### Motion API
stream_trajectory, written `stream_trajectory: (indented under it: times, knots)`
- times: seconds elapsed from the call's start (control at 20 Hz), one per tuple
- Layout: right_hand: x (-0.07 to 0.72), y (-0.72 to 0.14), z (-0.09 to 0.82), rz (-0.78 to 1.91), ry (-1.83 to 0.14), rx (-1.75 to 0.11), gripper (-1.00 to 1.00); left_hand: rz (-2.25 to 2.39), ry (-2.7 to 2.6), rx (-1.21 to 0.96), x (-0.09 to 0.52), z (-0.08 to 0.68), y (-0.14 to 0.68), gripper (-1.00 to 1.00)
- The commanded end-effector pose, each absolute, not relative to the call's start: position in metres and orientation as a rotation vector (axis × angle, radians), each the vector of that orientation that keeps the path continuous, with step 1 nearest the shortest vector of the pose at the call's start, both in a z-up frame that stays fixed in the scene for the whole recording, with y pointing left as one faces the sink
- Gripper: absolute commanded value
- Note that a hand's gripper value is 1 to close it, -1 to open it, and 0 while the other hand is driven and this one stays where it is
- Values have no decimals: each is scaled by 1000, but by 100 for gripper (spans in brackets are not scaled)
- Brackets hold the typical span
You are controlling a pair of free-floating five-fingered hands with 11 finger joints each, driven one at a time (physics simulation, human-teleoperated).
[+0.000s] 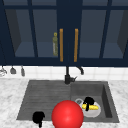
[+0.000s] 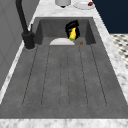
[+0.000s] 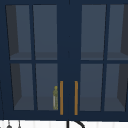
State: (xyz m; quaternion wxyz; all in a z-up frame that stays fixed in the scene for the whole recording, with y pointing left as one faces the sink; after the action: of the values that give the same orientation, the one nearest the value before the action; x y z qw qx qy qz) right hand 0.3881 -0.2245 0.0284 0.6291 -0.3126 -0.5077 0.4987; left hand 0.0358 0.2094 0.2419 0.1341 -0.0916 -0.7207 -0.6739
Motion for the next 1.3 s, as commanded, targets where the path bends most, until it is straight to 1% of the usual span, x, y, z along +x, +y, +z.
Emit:
stream_trajectory:
  times: [0.0, 0.35, 0.45, 0.55, 0.75, 1.05, 1.25]
  knots:
    - [411, -224, -2, 1235, -1168, -723, 100, -1954, -2089, -266, 36, 242, 209, 0]
    - [453, -227, -60, 1246, -1167, -751, 100, -1954, -2089, -266, 36, 242, 209, 0]
    - [458, -236, -72, 1203, -1212, -727, 100, -1954, -2089, -266, 36, 242, 209, 0]
    - [463, -253, -76, 1166, -1253, -745, 100, -1954, -2089, -266, 36, 242, 209, 0]
    - [471, -269, -94, 1192, -1282, -725, 100, -1954, -2089, -266, 36, 242, 209, 0]
    - [503, -271, -94, 1157, -1205, -514, 100, -1954, -2089, -266, 36, 242, 209, 0]
    - [519, -265, -99, 1231, -1094, -367, 100, -1954, -2089, -266, 36, 242, 209, 0]
